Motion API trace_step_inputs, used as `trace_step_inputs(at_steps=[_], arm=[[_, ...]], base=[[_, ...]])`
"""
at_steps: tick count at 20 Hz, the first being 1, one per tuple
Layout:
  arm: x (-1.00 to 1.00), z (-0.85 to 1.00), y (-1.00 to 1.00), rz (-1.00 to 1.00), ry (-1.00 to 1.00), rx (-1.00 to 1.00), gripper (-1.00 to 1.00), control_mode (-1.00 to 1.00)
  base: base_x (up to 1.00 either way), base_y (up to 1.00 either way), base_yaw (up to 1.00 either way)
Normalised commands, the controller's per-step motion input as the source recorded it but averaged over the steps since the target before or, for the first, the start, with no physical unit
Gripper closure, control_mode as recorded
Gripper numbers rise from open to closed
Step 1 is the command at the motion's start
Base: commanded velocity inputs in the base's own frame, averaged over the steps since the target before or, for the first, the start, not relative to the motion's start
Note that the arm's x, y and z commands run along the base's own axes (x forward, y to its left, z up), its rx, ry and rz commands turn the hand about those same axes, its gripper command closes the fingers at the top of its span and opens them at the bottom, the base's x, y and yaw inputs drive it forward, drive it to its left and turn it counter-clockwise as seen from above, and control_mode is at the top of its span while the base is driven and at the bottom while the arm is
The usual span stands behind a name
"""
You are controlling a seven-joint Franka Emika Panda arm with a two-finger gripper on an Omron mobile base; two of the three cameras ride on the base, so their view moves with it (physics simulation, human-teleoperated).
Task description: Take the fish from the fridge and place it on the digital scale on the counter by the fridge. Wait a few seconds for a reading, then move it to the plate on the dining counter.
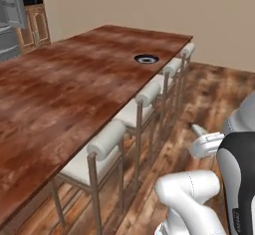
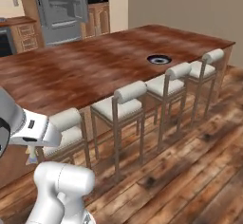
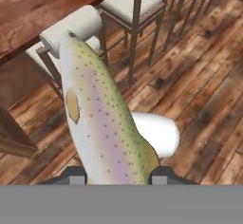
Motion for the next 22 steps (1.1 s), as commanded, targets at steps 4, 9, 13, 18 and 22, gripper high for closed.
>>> trace_step_inputs(at_steps=[4,9,13,18,22], arm=[[0.0,0.0,0.0,0.0,0.0,0.0,1.0,1.0],[0.0,0.0,0.0,0.0,0.0,0.0,1.0,1.0],[0.0,0.0,0.0,0.0,0.0,0.0,1.0,1.0],[0.0,0.0,0.0,0.0,0.0,0.0,1.0,1.0],[0.0,0.0,0.0,0.0,0.0,0.0,1.0,1.0]], base=[[1.0,-0.99,0.46],[0.91,-1.0,0.41],[0.6,-1.0,0.37],[0.67,-1.0,0.34],[0.81,-1.0,0.33]])
